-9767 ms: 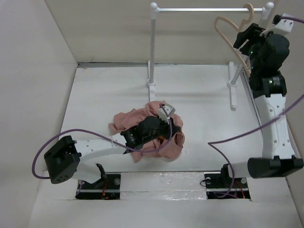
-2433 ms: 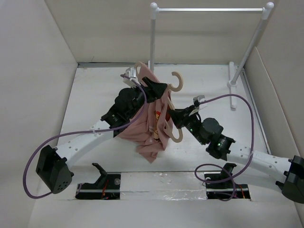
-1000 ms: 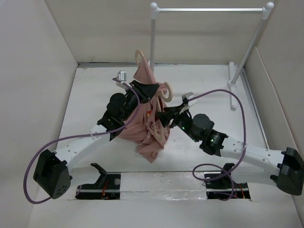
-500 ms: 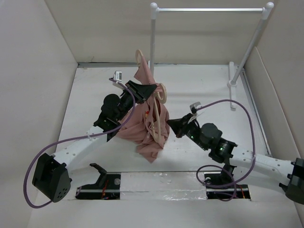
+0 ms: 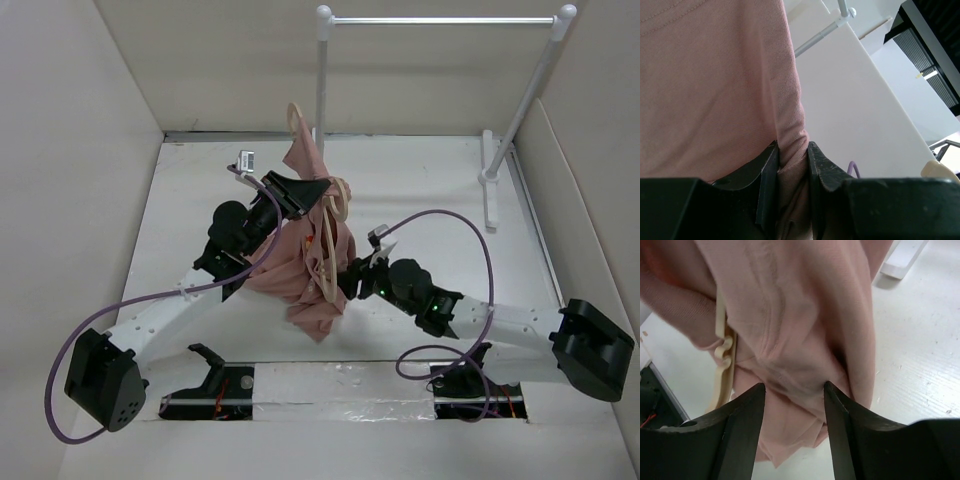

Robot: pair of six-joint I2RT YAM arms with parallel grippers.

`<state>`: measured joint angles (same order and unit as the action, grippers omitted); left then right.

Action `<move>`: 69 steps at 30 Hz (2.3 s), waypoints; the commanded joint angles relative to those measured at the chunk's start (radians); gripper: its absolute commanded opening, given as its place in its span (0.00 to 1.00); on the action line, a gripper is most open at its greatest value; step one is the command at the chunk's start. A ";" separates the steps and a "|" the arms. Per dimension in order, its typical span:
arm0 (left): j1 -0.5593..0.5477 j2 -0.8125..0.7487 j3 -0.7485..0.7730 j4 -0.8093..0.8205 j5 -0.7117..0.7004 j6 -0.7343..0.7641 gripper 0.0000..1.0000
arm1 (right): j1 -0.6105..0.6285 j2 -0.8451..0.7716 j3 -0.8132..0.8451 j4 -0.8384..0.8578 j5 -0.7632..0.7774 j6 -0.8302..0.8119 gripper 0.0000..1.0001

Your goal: Place the t-shirt on the hanger

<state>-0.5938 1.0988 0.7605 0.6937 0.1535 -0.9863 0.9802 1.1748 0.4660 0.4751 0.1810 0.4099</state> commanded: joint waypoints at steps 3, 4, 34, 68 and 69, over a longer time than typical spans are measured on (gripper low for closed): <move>0.006 -0.039 0.007 0.122 0.026 -0.018 0.00 | -0.031 0.032 0.071 0.105 0.012 -0.031 0.56; 0.006 -0.036 0.005 0.130 0.029 -0.023 0.00 | -0.031 0.037 0.075 0.108 0.018 -0.034 0.56; 0.175 0.312 0.267 0.498 -0.008 -0.034 0.00 | 0.238 -0.197 -0.063 -0.309 -0.035 0.204 0.00; 0.132 0.191 -0.155 0.694 0.212 -0.316 0.00 | 0.170 -0.064 0.488 -0.595 0.155 0.020 0.60; 0.132 0.188 -0.155 0.690 0.213 -0.316 0.00 | 0.170 -0.087 0.491 -0.610 0.167 0.020 0.63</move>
<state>-0.4587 1.3205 0.6159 1.2453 0.3279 -1.2476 1.1530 1.1526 0.8902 -0.1329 0.3080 0.4549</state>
